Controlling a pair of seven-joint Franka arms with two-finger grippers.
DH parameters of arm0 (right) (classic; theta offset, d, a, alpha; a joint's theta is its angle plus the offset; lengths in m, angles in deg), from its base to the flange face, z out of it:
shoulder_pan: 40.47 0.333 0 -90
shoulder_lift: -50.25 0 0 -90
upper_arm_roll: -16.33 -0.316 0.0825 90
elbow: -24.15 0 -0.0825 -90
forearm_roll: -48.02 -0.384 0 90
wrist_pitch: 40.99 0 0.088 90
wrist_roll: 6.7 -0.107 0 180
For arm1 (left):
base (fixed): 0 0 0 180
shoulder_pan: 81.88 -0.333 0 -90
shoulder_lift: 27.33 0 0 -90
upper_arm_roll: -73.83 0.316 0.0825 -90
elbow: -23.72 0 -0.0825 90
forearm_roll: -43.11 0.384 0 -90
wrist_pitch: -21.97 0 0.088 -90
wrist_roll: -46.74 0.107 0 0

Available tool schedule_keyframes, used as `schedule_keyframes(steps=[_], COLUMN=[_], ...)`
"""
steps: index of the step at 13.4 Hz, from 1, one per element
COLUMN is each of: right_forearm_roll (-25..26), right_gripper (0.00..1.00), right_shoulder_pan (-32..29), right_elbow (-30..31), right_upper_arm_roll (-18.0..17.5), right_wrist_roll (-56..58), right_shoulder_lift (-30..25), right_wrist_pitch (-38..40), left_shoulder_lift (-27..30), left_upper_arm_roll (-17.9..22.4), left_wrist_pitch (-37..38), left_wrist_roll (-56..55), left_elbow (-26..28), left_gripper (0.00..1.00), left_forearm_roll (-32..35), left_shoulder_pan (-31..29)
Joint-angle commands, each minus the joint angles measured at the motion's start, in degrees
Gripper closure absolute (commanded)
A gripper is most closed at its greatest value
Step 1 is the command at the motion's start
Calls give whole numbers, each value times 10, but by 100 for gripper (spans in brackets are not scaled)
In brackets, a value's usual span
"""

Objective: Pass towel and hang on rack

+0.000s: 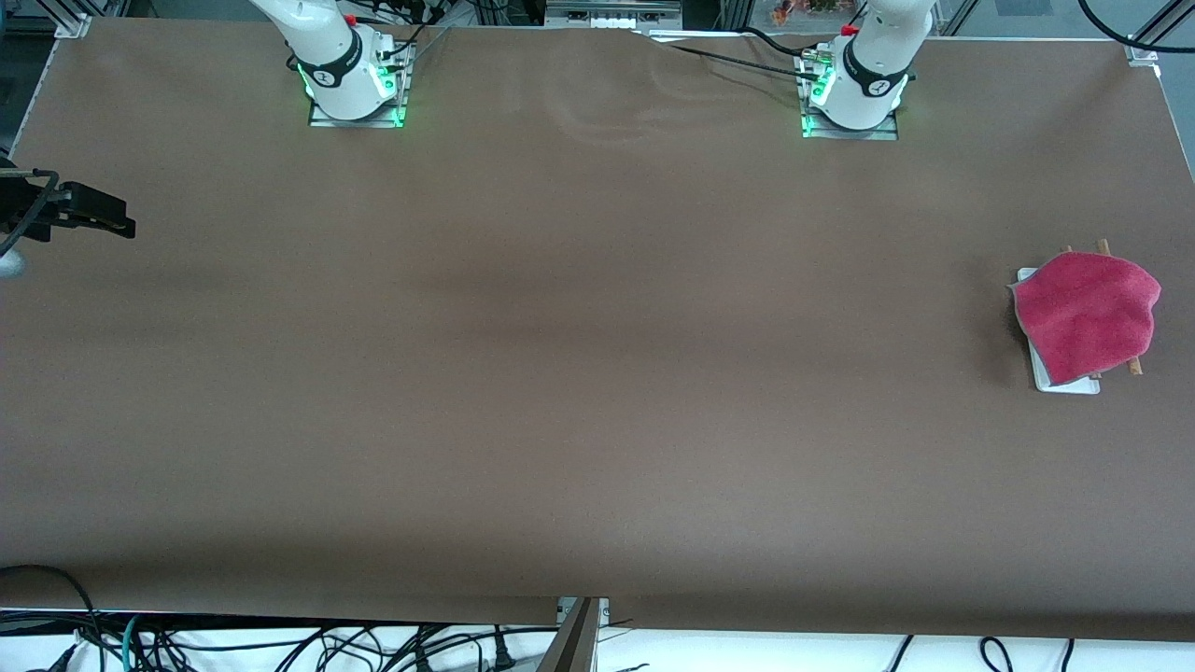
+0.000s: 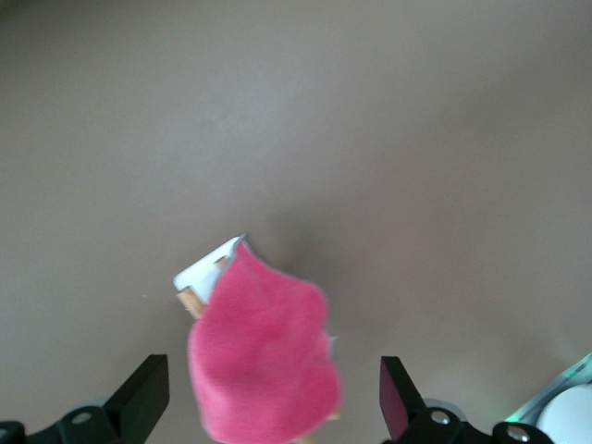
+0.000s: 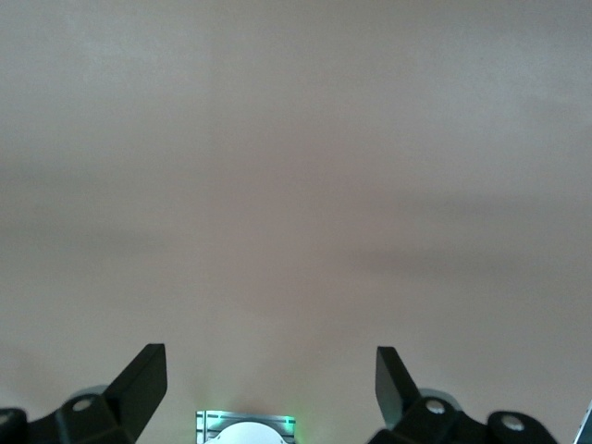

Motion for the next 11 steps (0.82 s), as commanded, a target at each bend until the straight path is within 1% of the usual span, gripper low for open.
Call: schedule_keyframes(steps=[1, 3, 4, 5, 6, 7, 8, 9, 10, 11], right_forearm_roll=[-8, -9, -9, -9, -9, -9, -9, -9, -9, -9], right_gripper=[0, 0, 0, 0, 0, 0, 0, 0, 0, 0], right_shoulder_pan=[-3, -3, -3, -4, -4, -4, -4, -5, -5, -5], right_elbow=[4, 4, 4, 4, 4, 4, 4, 3, 4, 4], right_upper_arm_roll=[-2, -2, -2, -1, -1, -1, -1, -1, -1, -1], right_wrist_roll=[3, 3, 4, 3, 4, 4, 4, 4, 4, 4], right_shoulder_lift=[-4, -4, -4, -4, -4, -4, -3, -4, -3, -3], right_wrist_pitch=[-2, -2, -2, -2, -2, -2, -2, -2, -2, -2], left_shoulder_lift=[47, 73, 92, 113, 123, 124, 126, 136, 154, 185], left_upper_arm_roll=[4, 3, 0, -14, -40, -56, -63, -68, -71, -73], left_wrist_pitch=[58, 91, 98, 95, 92, 85, 74, 60, 29, -12], left_wrist_roll=[-153, -281, -337, -393, -436, -469, -503, -521, -533, -545], left_elbow=[9, 14, 31, 58, 77, 88, 106, 131, 170, 226], left_gripper=[0, 0, 0, 0, 0, 0, 0, 0, 0, 0], left_forearm_roll=[13, 11, 6, 5, 4, 1, -8, -17, -21, -24], left_shoulder_pan=[60, 109, 124, 129, 127, 126, 126, 126, 127, 128])
